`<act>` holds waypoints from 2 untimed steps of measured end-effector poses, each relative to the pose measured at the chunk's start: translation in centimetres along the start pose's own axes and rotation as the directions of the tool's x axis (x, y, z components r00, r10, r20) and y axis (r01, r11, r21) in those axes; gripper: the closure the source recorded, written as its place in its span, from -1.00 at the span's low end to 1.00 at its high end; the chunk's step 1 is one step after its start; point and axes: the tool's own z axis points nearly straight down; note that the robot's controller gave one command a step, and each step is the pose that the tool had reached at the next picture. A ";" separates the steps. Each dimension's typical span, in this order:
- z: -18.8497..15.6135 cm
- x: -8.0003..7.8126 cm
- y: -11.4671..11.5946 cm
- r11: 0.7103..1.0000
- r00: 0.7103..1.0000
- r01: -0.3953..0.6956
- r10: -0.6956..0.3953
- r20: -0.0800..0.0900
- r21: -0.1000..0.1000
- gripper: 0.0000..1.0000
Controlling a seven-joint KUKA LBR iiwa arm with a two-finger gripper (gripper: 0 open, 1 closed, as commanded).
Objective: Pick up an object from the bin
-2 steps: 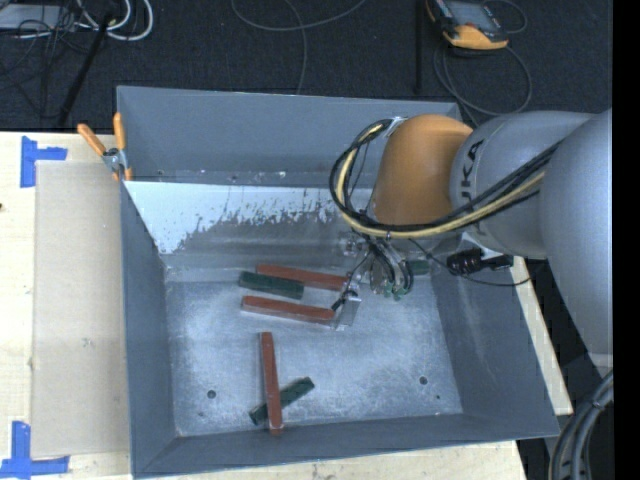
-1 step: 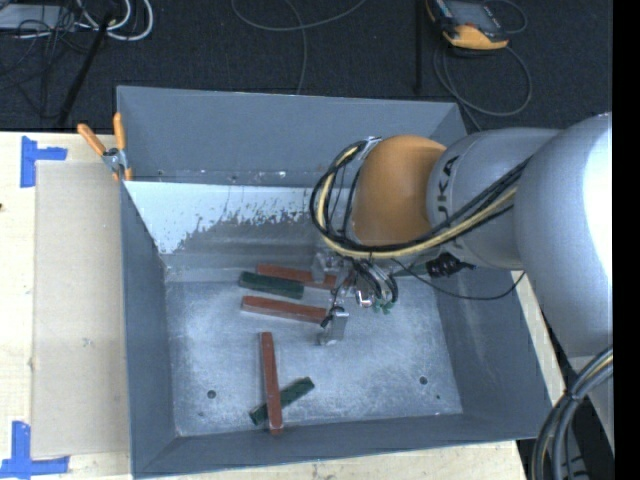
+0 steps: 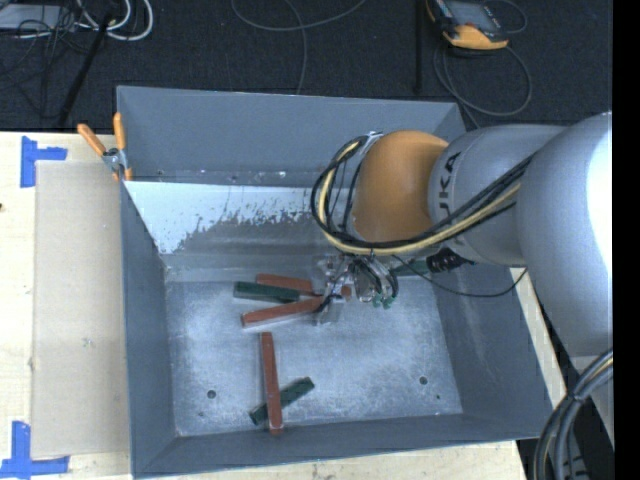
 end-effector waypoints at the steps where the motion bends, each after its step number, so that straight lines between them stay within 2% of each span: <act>1: -11.7 0.0 0.8 1.000 1.000 0.026 -0.026 -0.006 0.000 1.00; 2: -14.9 0.4 0.5 0.998 0.998 0.058 -0.058 -0.009 0.000 1.00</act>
Offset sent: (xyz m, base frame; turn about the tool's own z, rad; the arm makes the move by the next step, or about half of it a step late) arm -0.0034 0.0079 0.1117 -0.0290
